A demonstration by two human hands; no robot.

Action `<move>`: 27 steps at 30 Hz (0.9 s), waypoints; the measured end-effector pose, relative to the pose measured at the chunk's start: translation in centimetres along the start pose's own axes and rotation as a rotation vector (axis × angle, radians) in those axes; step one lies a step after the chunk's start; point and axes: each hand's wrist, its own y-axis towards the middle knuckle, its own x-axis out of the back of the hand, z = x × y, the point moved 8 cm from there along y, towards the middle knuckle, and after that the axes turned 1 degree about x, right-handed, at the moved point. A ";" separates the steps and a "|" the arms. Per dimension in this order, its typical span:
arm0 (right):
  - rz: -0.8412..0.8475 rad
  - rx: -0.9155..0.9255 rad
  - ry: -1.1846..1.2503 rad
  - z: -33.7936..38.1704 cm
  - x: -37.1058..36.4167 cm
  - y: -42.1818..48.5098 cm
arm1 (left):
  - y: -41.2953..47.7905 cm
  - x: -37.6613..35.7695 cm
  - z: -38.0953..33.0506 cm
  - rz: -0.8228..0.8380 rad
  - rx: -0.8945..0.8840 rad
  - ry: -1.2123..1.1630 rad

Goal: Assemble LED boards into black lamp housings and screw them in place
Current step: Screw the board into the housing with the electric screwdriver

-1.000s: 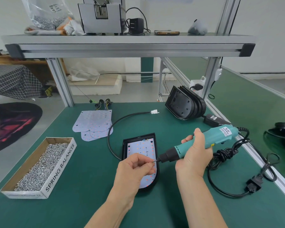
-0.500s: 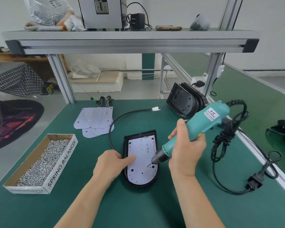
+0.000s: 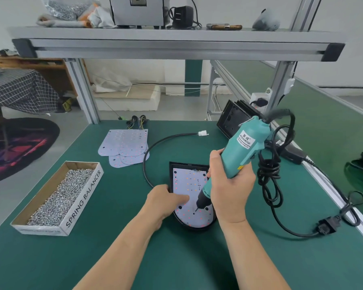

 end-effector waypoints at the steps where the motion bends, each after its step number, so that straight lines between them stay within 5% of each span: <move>1: 0.000 0.000 -0.004 -0.1 0.0 0.0 | 0.1 -0.2 -0.1 0.017 -0.003 -0.013; 27: 0.096 -0.042 -0.006 -1.8 -1.6 -0.1 | 0.7 -0.4 0.0 0.020 -0.031 -0.011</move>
